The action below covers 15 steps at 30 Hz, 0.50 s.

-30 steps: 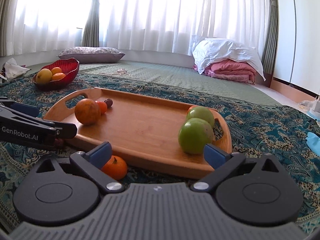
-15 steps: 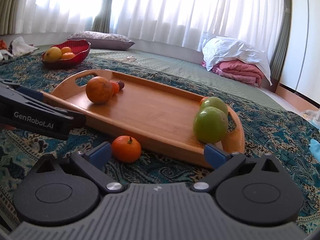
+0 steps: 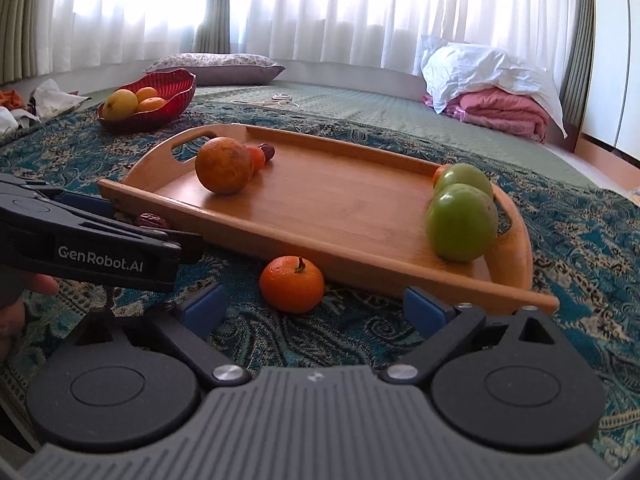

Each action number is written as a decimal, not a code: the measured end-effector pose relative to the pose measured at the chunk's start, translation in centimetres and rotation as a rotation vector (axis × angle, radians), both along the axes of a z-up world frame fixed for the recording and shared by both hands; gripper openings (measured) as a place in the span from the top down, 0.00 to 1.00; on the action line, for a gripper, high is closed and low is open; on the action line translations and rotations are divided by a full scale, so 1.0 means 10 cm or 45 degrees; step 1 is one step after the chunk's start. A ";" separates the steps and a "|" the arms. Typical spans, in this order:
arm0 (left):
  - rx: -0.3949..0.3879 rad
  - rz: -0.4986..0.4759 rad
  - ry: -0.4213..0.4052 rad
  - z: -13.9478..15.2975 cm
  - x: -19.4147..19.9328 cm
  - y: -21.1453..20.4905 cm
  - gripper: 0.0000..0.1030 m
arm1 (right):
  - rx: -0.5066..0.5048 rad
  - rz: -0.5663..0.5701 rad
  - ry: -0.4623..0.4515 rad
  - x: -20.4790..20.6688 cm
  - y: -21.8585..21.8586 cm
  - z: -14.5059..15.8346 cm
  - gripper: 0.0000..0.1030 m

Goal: Organize fruits
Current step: 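Move both open grippers back toward the remaining date and tangerine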

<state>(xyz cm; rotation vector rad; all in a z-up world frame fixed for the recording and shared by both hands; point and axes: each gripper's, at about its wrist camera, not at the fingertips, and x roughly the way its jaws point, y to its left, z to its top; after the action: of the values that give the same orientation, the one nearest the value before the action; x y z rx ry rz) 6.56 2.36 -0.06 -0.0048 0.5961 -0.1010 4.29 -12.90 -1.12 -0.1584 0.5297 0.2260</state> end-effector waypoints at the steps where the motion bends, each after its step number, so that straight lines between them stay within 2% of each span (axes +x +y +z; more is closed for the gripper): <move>1: -0.002 -0.003 0.001 0.00 0.00 0.00 0.08 | 0.004 -0.007 0.000 0.00 0.00 0.00 0.05; 15: -0.021 -0.015 0.001 -0.06 0.00 0.02 0.17 | 0.092 -0.015 0.020 -0.01 0.01 -0.04 0.19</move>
<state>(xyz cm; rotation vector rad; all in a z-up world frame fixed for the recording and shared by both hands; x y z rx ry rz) 6.55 2.55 -0.65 -0.0172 0.5962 -0.1174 4.21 -12.78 -1.52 -0.0836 0.5373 0.2347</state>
